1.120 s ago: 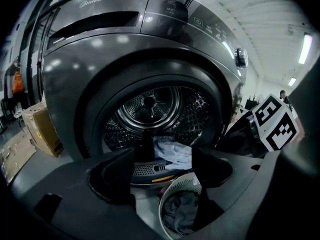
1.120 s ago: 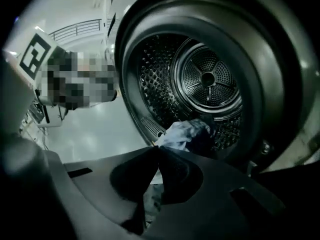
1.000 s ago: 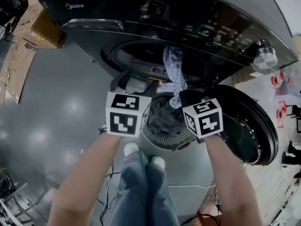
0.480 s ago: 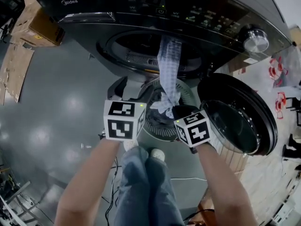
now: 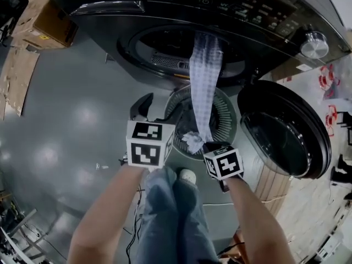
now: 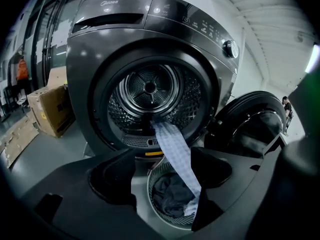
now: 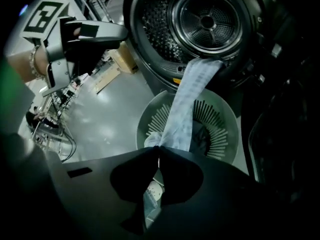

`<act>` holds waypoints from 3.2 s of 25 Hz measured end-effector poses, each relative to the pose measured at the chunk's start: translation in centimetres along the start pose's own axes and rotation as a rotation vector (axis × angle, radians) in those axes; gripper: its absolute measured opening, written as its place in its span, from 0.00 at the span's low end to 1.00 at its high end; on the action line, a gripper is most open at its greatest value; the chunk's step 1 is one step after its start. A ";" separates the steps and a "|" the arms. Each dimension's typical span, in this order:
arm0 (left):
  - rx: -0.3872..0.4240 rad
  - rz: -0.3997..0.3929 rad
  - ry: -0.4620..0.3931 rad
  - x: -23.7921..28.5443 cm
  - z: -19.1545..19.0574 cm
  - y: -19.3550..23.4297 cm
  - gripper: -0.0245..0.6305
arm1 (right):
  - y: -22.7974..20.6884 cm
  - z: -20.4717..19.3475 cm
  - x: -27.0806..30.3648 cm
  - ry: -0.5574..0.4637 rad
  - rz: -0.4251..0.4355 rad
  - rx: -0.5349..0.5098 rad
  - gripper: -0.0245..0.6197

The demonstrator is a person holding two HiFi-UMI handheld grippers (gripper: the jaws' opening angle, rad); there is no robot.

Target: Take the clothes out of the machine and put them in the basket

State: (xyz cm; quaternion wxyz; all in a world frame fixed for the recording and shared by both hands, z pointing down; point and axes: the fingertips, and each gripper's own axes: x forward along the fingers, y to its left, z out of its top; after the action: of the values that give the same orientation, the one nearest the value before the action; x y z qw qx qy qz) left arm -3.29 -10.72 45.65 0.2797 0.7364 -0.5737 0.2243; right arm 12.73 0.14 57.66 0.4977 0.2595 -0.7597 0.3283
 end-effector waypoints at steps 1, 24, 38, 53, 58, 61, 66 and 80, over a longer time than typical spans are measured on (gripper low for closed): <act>0.002 -0.003 0.003 0.1 -0.1 0.1 0.56 | -0.5 0.0 0.2 -0.002 -0.028 0.040 0.05; 0.079 0.017 0.121 7.1 -3.2 7.7 0.55 | -9.6 19.3 5.5 -0.344 -0.261 0.163 0.75; 0.163 -0.015 0.090 12.0 -0.3 10.5 0.55 | -16.4 27.5 9.8 -0.286 -0.476 0.061 0.75; 0.052 -0.015 0.104 11.2 -0.8 10.8 0.50 | -13.1 27.1 8.3 -0.314 -0.310 0.028 0.13; 0.045 0.002 0.107 10.2 -1.6 9.6 0.50 | -11.7 25.1 6.3 -0.310 -0.272 -0.015 0.13; 0.026 0.026 0.103 9.1 -2.1 8.9 0.49 | -10.7 23.5 4.8 -0.321 -0.238 -0.016 0.13; -0.029 0.056 0.088 6.6 -1.5 7.9 0.48 | -8.9 20.9 1.9 -0.326 -0.195 0.006 0.13; -0.048 0.041 0.058 2.0 1.0 1.9 0.47 | -4.2 10.5 -2.7 -0.164 -0.107 0.081 0.13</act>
State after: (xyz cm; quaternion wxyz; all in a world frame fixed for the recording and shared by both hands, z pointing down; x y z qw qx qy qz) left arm -4.66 -13.19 46.56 0.3092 0.7107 -0.5856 0.2374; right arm 10.59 -10.38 53.09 0.4398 0.3457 -0.7691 0.3093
